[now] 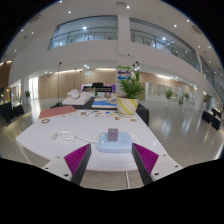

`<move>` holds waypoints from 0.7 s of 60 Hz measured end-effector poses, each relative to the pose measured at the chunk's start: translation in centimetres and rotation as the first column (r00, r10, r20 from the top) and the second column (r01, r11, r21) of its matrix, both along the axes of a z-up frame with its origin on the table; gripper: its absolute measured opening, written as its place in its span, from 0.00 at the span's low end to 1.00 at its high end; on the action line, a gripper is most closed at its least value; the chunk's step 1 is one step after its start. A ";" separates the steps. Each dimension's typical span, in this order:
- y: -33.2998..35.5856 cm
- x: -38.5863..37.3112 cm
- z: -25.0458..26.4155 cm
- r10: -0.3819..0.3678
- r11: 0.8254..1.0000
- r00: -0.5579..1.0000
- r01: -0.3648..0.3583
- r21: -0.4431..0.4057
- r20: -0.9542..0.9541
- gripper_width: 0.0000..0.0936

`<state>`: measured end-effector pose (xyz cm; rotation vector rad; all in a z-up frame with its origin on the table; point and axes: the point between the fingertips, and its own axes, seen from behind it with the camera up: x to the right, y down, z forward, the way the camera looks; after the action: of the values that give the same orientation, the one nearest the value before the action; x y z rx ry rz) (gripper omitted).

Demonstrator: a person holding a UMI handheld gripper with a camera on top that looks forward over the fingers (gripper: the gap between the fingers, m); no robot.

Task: Unplug charger

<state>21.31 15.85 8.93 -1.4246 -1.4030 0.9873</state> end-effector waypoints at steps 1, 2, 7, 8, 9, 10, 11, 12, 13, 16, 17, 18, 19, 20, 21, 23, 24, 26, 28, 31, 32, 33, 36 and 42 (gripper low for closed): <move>0.1 -0.8 -0.2 -0.002 1.000 1.000 0.002 0.000 -0.002 0.91; 0.2 -1.5 -0.4 -0.003 1.000 1.000 0.003 -0.001 -0.005 0.91; 0.3 -4.3 -1.4 0.002 1.000 1.000 -0.002 0.002 -0.006 0.91; 0.4 -5.4 -1.7 0.003 1.000 1.000 -0.003 0.002 -0.008 0.91; 0.5 -6.0 -2.0 0.002 1.000 1.000 -0.002 0.001 -0.008 0.91; 0.6 -6.7 -2.2 0.002 1.000 1.000 -0.002 0.001 -0.007 0.91; 0.6 -7.3 -2.5 0.002 1.000 1.000 -0.002 0.001 -0.006 0.91; 0.7 -7.8 -2.7 0.001 1.000 1.000 -0.001 0.002 -0.004 0.91; 0.7 -8.4 -3.0 0.001 1.000 1.000 -0.001 0.002 -0.002 0.91; 0.9 -10.0 -3.5 0.003 1.000 1.000 -0.003 0.000 0.005 0.91; 0.9 -10.5 -3.7 0.004 1.000 1.000 -0.004 -0.002 0.006 0.91; 0.9 -10.9 -3.8 0.006 1.000 1.000 -0.006 -0.004 0.007 0.91; 0.8 -11.4 -4.0 0.009 1.000 1.000 -0.009 -0.007 0.007 0.91; 0.8 -11.9 -4.1 0.011 1.000 1.000 -0.011 -0.009 0.006 0.91; 0.8 -12.3 -4.2 0.013 1.000 1.000 -0.013 -0.009 0.006 0.91; 0.7 -13.2 -4.4 0.015 1.000 1.000 -0.015 -0.006 0.009 0.91; 0.7 -13.6 -4.4 0.016 1.000 1.000 -0.016 -0.004 0.010 0.92; 0.6 -14.3 -4.5 0.022 1.000 1.000 -0.022 -0.005 0.006 0.92; 0.4 -14.9 -4.5 0.031 0.999 1.000 -0.031 -0.008 0.005 0.91; 0.1 -15.6 -4.6 0.041 0.999 0.999 -0.041 -0.013 0.009 0.88; 0.1 -15.9 -4.7 0.043 0.999 0.999 -0.043 -0.014 0.009 0.87; 0.0 -16.0 -4.7 0.044 0.999 0.999 -0.044 -0.014 0.010 0.84; -0.1 -16.3 -5.0 0.053 0.999 0.998 -0.053 -0.013 0.017 0.71; 0.9 -16.4 -5.4 0.011 1.000 1.000 -0.011 -0.006 0.019 0.28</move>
<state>4.93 16.78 3.57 -1.4355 -1.4244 0.9877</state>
